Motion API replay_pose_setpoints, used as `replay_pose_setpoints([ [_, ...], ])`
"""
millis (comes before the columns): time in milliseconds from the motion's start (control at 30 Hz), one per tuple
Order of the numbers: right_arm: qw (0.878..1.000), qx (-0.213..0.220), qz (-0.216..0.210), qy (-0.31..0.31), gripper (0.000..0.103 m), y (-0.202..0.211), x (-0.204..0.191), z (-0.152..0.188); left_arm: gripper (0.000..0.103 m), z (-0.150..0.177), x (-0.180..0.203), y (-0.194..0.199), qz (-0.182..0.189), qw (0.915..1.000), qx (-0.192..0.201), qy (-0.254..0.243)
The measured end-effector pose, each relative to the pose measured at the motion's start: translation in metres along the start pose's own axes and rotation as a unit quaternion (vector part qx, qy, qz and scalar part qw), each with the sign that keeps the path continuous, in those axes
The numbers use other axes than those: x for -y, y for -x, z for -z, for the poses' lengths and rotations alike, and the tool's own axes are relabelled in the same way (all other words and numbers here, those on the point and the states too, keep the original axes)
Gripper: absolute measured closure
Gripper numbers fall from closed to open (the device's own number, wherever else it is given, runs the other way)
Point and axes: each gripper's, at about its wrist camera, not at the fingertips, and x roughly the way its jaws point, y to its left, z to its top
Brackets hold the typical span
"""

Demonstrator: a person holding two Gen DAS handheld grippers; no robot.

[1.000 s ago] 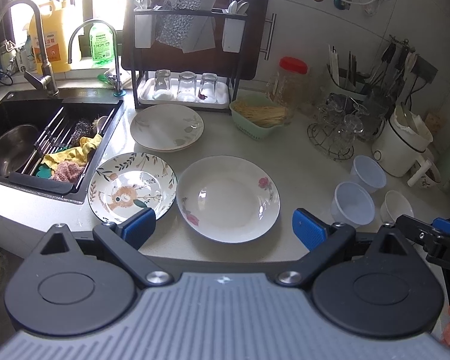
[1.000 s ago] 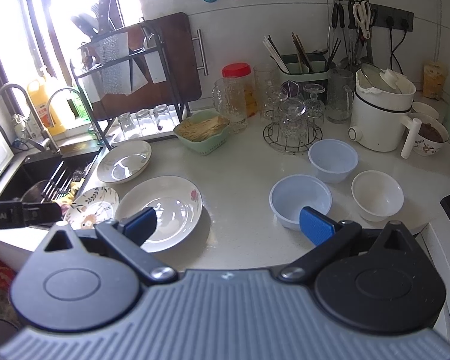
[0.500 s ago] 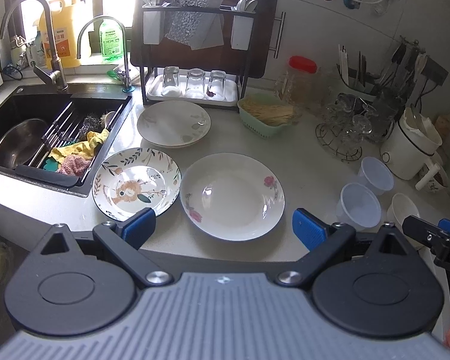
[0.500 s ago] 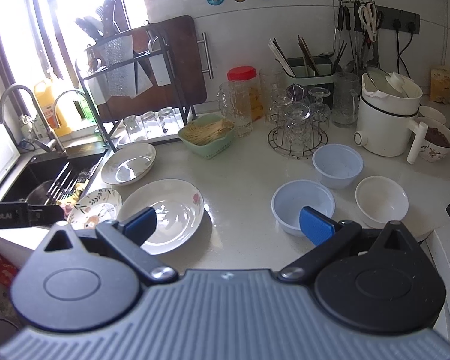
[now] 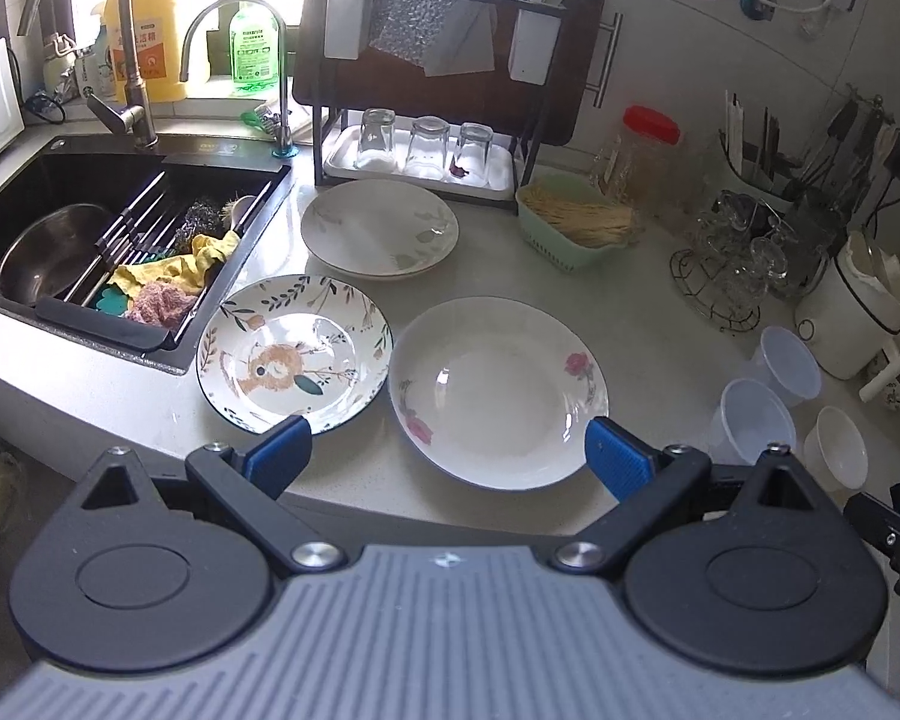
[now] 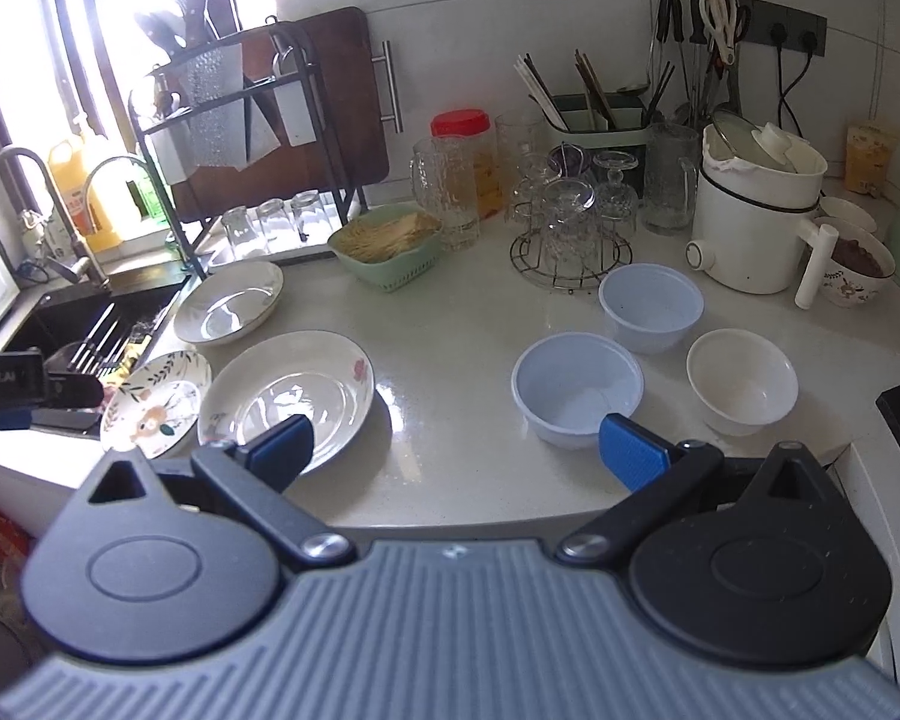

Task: Organize plates and bowls
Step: 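Move the left gripper toward the rim of the floral deer-print plate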

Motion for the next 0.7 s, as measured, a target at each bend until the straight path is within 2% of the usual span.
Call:
replay_pose_setpoints([
  [167,1.0,0.0,0.024,-0.017,0.0,-0.023,-0.029,0.006,0.004,-0.025,-0.032,-0.021,0.013,0.9993,-0.005,-0.036],
  [333,1.0,-0.004,0.003,-0.024,0.0,-0.036,-0.062,0.008,0.004,-0.041,-0.065,-0.035,0.013,0.9974,-0.005,-0.071],
  [433,0.999,0.005,-0.032,-0.013,0.0,-0.038,-0.084,0.002,0.004,-0.051,-0.088,-0.045,0.02,0.9975,-0.01,-0.067],
  [567,1.0,-0.001,-0.014,0.0,0.0,-0.046,-0.116,0.0,0.004,-0.059,-0.117,-0.062,0.018,0.9979,-0.015,-0.06],
  [700,0.999,-0.022,-0.041,-0.006,0.004,-0.059,-0.135,0.006,0.004,-0.066,-0.143,-0.078,0.022,0.9985,-0.019,-0.046],
])
